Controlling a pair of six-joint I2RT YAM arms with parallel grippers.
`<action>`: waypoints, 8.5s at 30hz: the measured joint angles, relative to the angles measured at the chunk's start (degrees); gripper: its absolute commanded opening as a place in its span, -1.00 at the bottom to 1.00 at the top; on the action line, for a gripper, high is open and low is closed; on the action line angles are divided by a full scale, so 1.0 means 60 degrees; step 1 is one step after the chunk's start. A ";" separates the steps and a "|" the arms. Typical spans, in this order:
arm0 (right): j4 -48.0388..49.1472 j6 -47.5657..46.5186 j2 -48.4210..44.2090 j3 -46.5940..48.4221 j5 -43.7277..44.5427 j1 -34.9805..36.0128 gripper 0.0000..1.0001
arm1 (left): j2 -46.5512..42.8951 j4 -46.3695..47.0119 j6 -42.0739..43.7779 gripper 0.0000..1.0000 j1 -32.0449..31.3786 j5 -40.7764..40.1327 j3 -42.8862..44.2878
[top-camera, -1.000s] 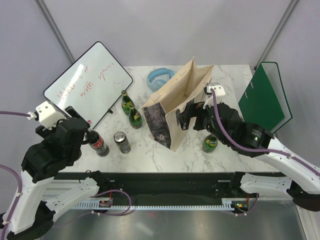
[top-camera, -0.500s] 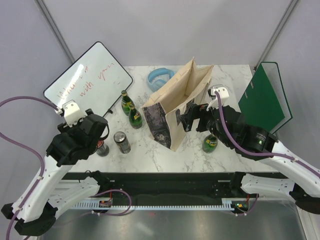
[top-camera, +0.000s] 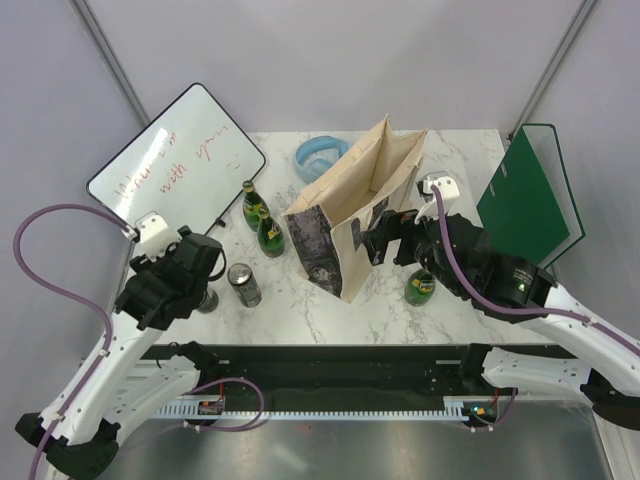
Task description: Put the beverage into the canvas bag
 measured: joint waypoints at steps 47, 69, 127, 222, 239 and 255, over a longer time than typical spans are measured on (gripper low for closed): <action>0.0073 -0.0350 -0.0911 -0.0550 0.0361 0.0000 0.96 | 0.0178 0.0947 -0.0321 -0.95 0.0331 0.0262 -0.1679; 0.0091 -0.0306 -0.0652 -0.0554 0.0452 0.0000 0.96 | 0.1617 0.0863 0.4335 -0.95 0.0331 0.1905 0.2240; 0.0022 0.1683 0.1545 0.0095 0.2546 -0.1778 0.86 | 0.9235 0.5133 0.8619 -0.95 -0.2146 0.7879 1.2356; 0.2838 0.1621 0.0816 -0.2240 -0.2820 -0.4626 -1.00 | 1.1617 1.4666 0.8739 -0.95 -0.2634 0.7949 0.4721; 0.3005 0.1628 0.0794 -0.2335 -0.2816 -0.4623 -1.00 | 1.2029 1.4881 0.8772 0.32 -0.2630 0.8054 0.4670; 0.3238 0.1636 0.0506 -0.2572 -0.2237 -0.4652 -0.29 | 0.9854 1.4921 0.9071 0.67 -0.2656 0.8276 0.4747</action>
